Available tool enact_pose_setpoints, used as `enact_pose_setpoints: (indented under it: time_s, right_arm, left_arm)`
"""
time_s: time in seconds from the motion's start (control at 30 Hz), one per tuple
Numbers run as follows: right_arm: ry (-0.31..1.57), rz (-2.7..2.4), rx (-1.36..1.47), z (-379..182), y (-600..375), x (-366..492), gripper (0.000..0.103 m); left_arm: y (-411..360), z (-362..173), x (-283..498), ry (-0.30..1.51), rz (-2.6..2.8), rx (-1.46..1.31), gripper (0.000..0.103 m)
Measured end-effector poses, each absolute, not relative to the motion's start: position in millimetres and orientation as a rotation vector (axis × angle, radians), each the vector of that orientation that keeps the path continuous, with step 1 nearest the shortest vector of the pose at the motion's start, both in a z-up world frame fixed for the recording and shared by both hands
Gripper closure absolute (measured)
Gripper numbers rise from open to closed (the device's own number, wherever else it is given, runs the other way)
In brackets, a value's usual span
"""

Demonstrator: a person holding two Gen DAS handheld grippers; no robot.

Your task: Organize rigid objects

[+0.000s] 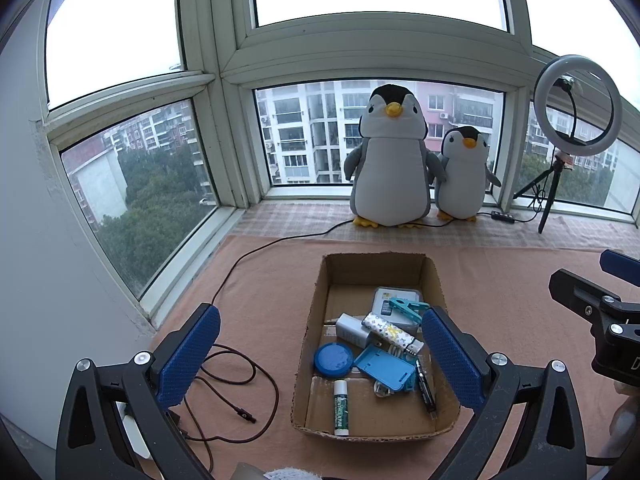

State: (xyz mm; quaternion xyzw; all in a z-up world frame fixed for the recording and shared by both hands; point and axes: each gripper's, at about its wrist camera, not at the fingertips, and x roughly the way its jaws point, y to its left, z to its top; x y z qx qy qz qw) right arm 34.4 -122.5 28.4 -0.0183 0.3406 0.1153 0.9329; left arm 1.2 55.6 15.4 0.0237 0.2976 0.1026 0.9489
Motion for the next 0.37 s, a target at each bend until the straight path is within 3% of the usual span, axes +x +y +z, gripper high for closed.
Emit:
enact_pose_setpoints:
  time_s: [0.37]
  right_arm:
    - [0.708,0.236,-0.035,23.9,-123.7,33.9,0.012]
  left_arm:
    - [53.9,12.9,1.8,0.605,0.211,0.048,0.001]
